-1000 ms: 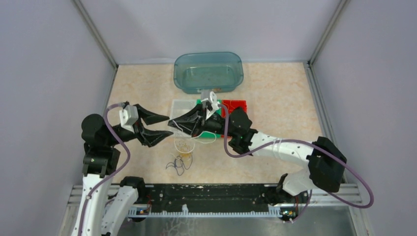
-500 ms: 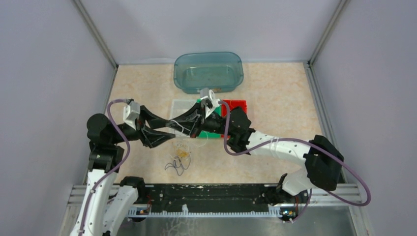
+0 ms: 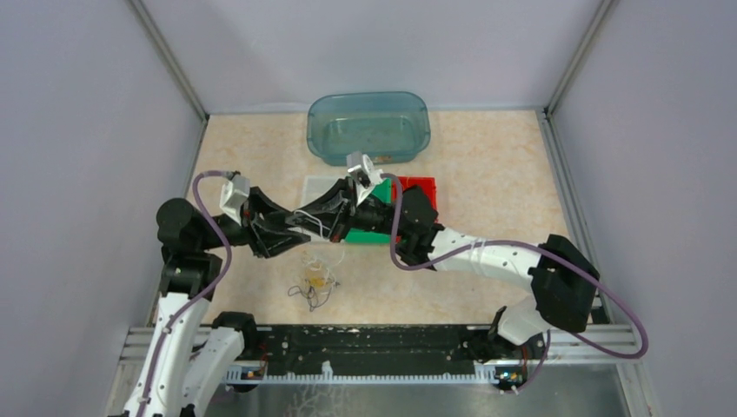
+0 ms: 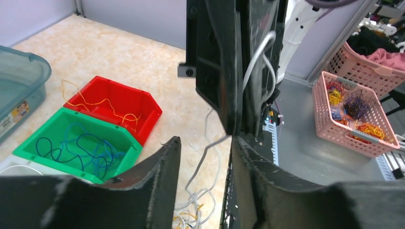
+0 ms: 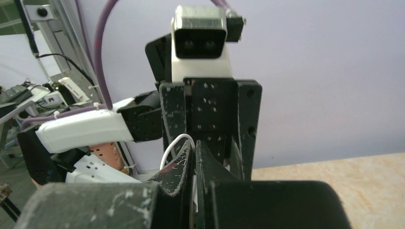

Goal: Untangle the cables

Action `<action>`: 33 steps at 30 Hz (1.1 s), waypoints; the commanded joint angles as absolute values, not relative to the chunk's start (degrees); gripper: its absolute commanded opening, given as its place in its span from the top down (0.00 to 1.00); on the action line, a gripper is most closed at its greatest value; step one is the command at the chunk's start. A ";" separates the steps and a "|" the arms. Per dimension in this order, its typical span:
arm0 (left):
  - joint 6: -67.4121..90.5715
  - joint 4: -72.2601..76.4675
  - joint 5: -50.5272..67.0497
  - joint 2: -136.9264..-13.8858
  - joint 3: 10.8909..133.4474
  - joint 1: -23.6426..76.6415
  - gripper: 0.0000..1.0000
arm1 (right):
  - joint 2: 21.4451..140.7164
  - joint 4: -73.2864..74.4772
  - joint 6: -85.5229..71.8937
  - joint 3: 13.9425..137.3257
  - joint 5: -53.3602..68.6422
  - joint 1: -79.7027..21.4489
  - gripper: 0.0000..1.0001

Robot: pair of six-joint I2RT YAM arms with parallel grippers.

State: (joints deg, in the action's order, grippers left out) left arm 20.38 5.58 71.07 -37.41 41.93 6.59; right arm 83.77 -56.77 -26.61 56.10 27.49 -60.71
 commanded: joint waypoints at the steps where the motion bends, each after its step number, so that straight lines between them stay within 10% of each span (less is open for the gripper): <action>1: 15.84 3.31 76.46 -35.52 40.48 6.46 0.46 | 84.40 -59.03 -27.92 61.50 29.60 -61.27 1.00; 15: 20.85 7.24 72.87 -36.01 38.01 13.01 0.40 | 88.67 -59.49 -27.08 66.80 28.43 -63.41 1.00; 22: 16.18 2.69 65.47 -34.79 37.85 13.10 0.99 | 86.64 -57.17 -24.34 65.87 26.87 -63.46 1.00; 24: 16.41 2.66 64.96 -34.60 38.80 13.10 1.00 | 85.41 -56.61 -23.52 64.13 25.91 -63.41 0.98; 28: 16.38 2.55 65.76 -35.34 42.36 13.10 1.00 | 82.15 -55.66 -22.94 60.27 22.91 -63.16 0.44; 33: 11.68 1.50 65.79 -35.88 46.69 13.10 1.00 | 76.71 -54.09 -24.27 53.96 23.02 -60.16 0.05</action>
State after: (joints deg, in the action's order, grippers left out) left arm 15.64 2.26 66.35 -35.86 42.06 12.78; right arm 82.41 -53.67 -24.16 56.84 23.83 -62.24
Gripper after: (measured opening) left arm 0.007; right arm 0.790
